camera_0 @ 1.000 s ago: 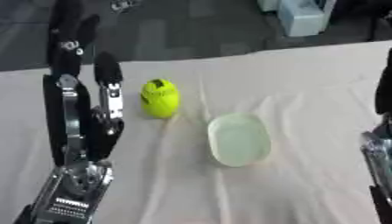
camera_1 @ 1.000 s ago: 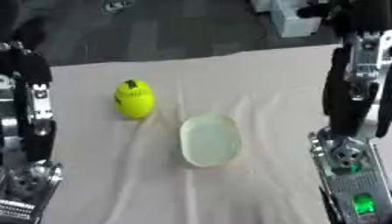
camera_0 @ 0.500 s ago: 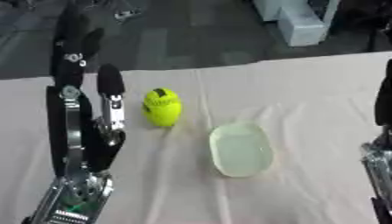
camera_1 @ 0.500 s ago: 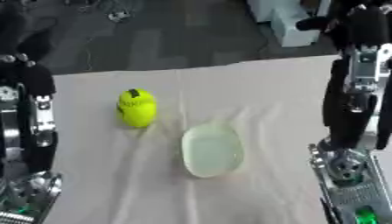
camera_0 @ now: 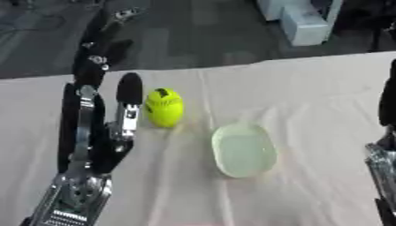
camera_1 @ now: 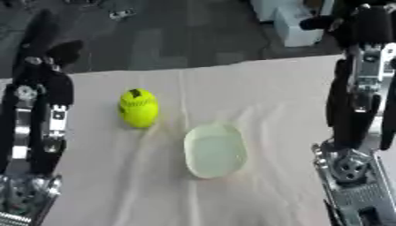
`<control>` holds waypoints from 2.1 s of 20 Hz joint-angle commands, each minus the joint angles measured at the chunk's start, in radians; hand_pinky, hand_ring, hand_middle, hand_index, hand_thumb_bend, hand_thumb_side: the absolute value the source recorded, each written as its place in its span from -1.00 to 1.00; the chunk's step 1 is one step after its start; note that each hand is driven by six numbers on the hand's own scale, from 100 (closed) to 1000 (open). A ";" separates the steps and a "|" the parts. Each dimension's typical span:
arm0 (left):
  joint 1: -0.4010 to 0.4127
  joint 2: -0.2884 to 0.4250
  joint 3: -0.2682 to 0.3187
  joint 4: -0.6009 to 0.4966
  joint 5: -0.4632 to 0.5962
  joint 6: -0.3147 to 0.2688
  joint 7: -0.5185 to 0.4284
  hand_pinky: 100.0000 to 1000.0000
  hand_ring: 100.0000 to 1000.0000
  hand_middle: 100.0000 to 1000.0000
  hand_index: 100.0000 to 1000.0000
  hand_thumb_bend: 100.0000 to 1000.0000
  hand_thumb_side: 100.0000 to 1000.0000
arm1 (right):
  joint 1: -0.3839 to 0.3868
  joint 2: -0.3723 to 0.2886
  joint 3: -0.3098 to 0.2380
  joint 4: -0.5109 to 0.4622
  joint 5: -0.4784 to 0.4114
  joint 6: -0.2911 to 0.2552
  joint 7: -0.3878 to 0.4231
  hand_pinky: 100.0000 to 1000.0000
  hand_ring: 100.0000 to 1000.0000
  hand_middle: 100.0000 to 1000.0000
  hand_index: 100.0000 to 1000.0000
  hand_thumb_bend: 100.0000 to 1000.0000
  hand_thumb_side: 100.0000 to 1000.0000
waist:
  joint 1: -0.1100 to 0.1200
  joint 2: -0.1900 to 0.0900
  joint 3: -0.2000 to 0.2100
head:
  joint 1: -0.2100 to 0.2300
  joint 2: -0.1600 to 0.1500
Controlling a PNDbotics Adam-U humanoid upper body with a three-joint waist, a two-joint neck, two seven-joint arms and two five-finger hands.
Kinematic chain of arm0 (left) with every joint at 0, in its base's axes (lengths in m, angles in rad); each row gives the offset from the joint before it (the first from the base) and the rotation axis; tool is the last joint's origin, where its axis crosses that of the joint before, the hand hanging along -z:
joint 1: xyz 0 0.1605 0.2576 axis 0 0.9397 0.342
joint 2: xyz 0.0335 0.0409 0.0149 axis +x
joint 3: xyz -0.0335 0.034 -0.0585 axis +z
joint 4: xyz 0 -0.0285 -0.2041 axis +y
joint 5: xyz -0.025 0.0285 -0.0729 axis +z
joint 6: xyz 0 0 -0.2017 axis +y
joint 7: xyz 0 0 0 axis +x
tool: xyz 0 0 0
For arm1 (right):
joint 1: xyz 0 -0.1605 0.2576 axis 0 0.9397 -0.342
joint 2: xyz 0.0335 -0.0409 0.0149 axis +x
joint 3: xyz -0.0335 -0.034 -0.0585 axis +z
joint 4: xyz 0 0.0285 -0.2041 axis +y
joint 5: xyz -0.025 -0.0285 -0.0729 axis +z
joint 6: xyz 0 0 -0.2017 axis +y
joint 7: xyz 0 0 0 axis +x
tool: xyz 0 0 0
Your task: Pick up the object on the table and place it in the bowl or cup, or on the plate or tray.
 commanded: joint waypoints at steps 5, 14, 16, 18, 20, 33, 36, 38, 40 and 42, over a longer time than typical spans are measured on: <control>-0.033 0.115 0.022 -0.017 0.174 0.101 -0.017 0.49 0.62 1.00 0.93 -0.30 0.95 | 0.003 -0.008 0.000 -0.013 0.004 0.008 0.003 0.07 0.64 0.78 0.86 -1.00 1.00 | 0.001 -0.033 0.000 | 0.024 0.005; -0.083 0.298 0.016 -0.016 0.351 0.325 0.006 0.45 0.65 1.00 0.98 0.32 0.57 | 0.012 -0.010 0.010 -0.013 0.002 0.011 0.016 0.06 0.64 0.78 0.86 -1.00 1.00 | 0.013 -0.040 -0.002 | 0.036 0.013; -0.093 0.324 0.015 -0.002 0.364 0.361 -0.003 0.47 0.68 1.00 1.00 0.43 0.56 | 0.012 -0.010 0.012 -0.013 0.002 0.011 0.018 0.06 0.64 0.78 0.86 -1.00 1.00 | 0.014 -0.040 -0.005 | 0.036 0.015; -0.106 0.340 0.010 0.027 0.389 0.379 -0.013 0.46 0.70 1.00 1.00 0.47 0.60 | 0.012 -0.010 0.013 -0.013 0.001 0.011 0.020 0.06 0.64 0.78 0.86 -1.00 1.00 | 0.014 -0.039 -0.007 | 0.036 0.017; -0.122 0.353 0.003 0.066 0.426 0.378 -0.020 0.46 0.70 1.00 1.00 0.50 0.64 | 0.012 -0.010 0.014 -0.013 0.000 0.011 0.022 0.06 0.64 0.78 0.86 -1.00 1.00 | 0.014 -0.039 -0.010 | 0.035 0.020; -0.234 0.349 -0.037 0.342 0.565 0.284 -0.086 0.37 0.64 1.00 1.00 0.42 0.72 | 0.012 -0.007 0.019 -0.013 -0.003 0.012 0.030 0.06 0.64 0.78 0.86 -1.00 1.00 | 0.016 -0.036 -0.023 | 0.037 0.031; -0.249 0.336 -0.048 0.386 0.555 0.274 -0.089 0.37 0.64 1.00 1.00 0.42 0.73 | 0.012 -0.006 0.021 -0.013 -0.003 0.012 0.031 0.06 0.64 0.78 0.86 -1.00 1.00 | 0.016 -0.035 -0.026 | 0.038 0.032; -0.256 0.329 -0.053 0.409 0.546 0.269 -0.094 0.37 0.64 1.00 1.00 0.42 0.74 | 0.011 -0.006 0.021 -0.013 -0.004 0.012 0.031 0.06 0.64 0.78 0.86 -1.00 1.00 | 0.017 -0.034 -0.029 | 0.039 0.030; -0.263 0.326 -0.061 0.429 0.535 0.265 -0.101 0.38 0.64 1.00 1.00 0.42 0.75 | 0.010 -0.005 0.021 -0.013 -0.004 0.012 0.031 0.06 0.64 0.78 0.86 -1.00 1.00 | 0.017 -0.032 -0.032 | 0.039 0.029; -0.269 0.326 -0.071 0.446 0.518 0.263 -0.112 0.39 0.64 1.00 1.00 0.42 0.75 | 0.010 -0.005 0.021 -0.013 -0.005 0.012 0.030 0.05 0.63 0.78 0.86 -1.00 1.00 | 0.018 -0.031 -0.033 | 0.041 0.029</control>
